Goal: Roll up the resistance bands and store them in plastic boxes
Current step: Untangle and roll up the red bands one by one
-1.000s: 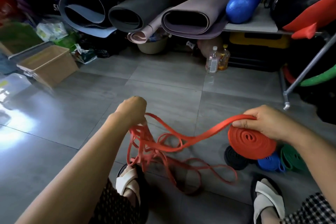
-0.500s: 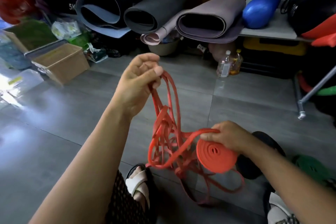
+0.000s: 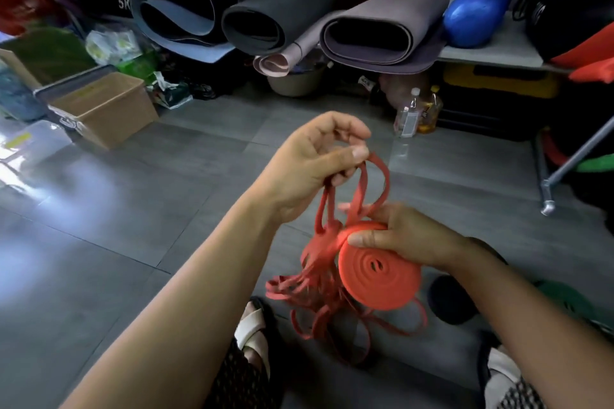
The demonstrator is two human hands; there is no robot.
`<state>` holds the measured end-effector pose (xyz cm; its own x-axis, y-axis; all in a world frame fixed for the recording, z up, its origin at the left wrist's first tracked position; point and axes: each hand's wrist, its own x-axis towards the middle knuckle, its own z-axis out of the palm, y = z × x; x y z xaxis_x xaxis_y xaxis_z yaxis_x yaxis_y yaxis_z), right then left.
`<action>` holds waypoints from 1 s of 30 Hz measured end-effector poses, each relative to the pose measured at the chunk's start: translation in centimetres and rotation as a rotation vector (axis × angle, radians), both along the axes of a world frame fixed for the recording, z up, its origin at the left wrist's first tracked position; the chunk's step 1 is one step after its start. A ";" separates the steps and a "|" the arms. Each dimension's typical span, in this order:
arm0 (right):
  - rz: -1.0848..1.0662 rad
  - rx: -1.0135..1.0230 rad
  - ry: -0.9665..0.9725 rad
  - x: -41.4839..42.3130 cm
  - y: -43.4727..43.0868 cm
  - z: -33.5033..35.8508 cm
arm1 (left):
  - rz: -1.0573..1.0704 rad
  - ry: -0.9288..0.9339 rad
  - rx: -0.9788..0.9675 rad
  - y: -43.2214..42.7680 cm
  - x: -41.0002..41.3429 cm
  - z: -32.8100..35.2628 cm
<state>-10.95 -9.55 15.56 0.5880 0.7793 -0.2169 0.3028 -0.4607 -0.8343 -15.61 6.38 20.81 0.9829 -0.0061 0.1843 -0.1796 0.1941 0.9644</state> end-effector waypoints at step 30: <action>-0.230 -0.051 -0.015 2.8 -8.4 3.1 | 0.483 0.442 0.785 3.8 1.2 -2.2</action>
